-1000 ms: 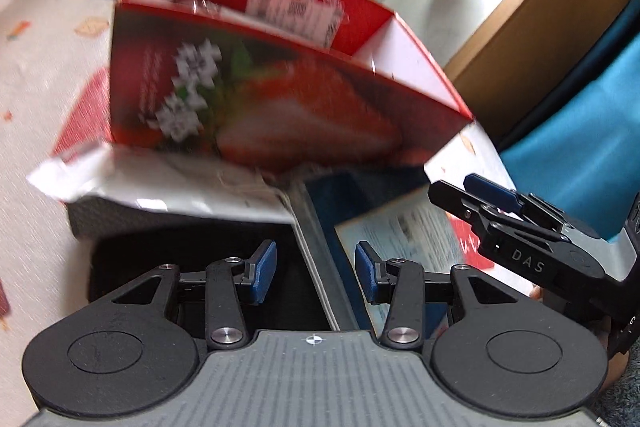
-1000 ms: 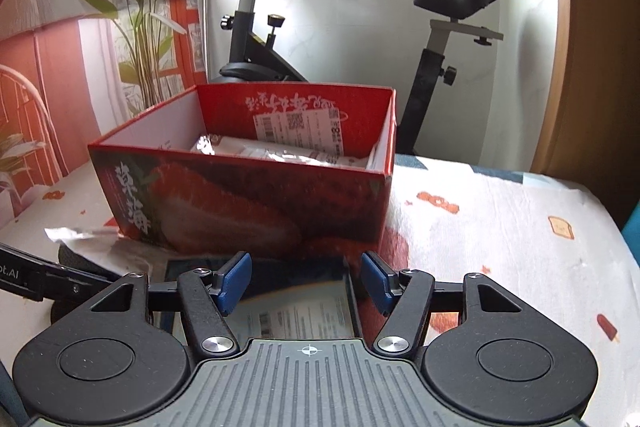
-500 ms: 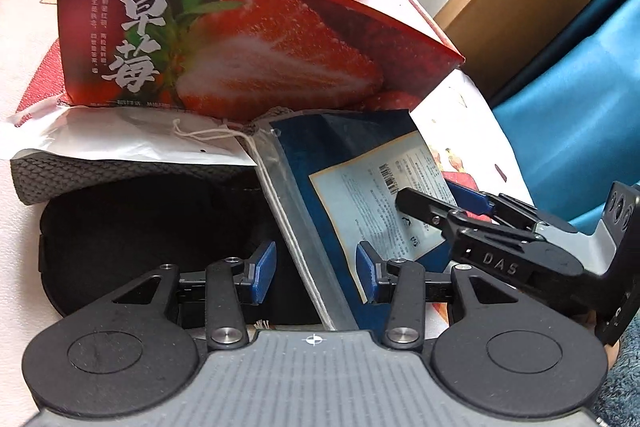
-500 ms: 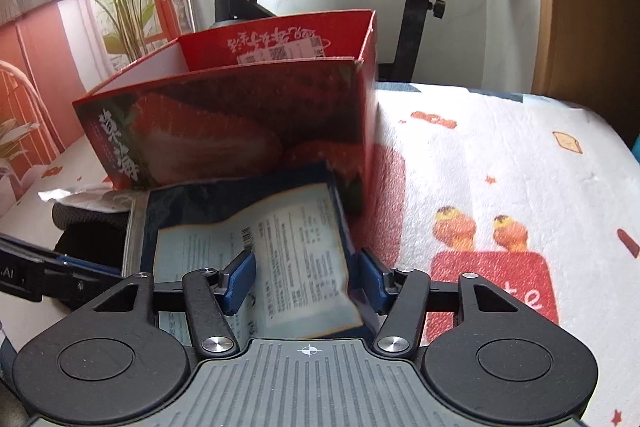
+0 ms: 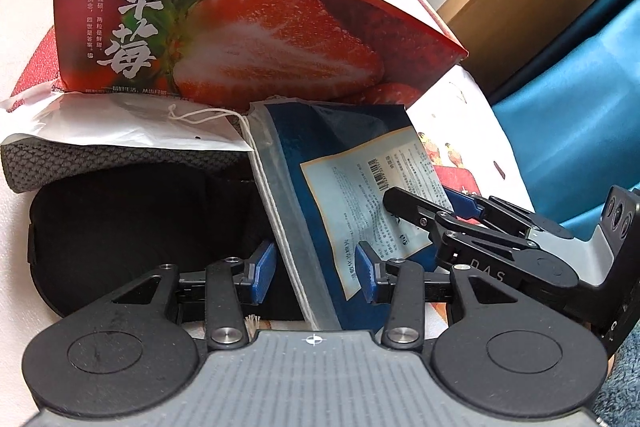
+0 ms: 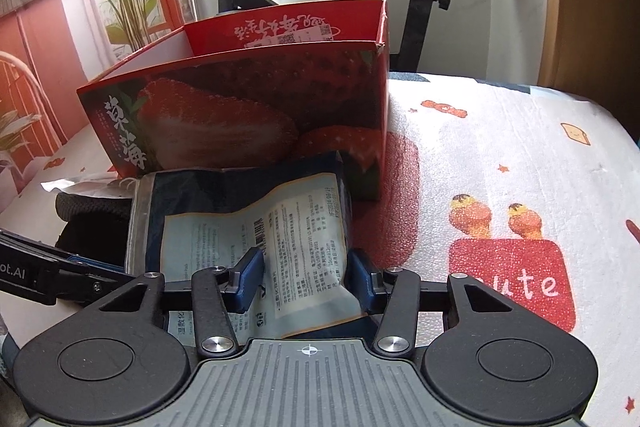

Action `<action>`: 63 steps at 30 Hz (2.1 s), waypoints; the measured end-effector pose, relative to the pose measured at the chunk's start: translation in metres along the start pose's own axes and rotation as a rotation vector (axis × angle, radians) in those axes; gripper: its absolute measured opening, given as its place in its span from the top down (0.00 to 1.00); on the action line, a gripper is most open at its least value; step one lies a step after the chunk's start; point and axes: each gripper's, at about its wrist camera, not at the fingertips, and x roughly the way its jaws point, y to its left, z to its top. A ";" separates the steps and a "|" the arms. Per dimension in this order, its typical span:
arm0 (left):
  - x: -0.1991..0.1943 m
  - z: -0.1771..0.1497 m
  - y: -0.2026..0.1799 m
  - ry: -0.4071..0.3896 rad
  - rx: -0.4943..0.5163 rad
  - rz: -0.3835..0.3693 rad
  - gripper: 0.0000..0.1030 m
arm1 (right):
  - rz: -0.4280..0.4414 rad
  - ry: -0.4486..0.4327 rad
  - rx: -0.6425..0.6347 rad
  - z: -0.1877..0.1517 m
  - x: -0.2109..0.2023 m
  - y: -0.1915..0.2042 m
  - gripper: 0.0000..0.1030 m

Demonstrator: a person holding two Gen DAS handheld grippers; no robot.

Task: Organize soft objects
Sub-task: 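Lower the left tool onto the blue snack bag and close its fingers, then lift the blue snack bag with the left tool toward the red box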

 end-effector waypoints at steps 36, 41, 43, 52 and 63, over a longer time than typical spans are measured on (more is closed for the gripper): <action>-0.030 -0.001 -0.012 -0.123 0.124 0.118 0.95 | 0.025 -0.029 0.024 -0.004 -0.006 -0.002 0.63; -0.033 0.000 -0.014 -0.143 0.136 0.107 0.96 | 0.022 -0.051 -0.006 -0.001 -0.013 0.005 0.70; -0.038 0.000 -0.015 -0.161 0.141 0.097 0.96 | 0.020 -0.069 -0.011 0.002 -0.019 0.008 0.70; -0.091 0.015 -0.026 -0.341 0.215 0.003 0.97 | 0.041 -0.206 -0.020 0.035 -0.069 0.015 0.72; -0.138 0.088 -0.027 -0.538 0.252 0.047 0.96 | 0.093 -0.322 -0.135 0.134 -0.074 0.043 0.73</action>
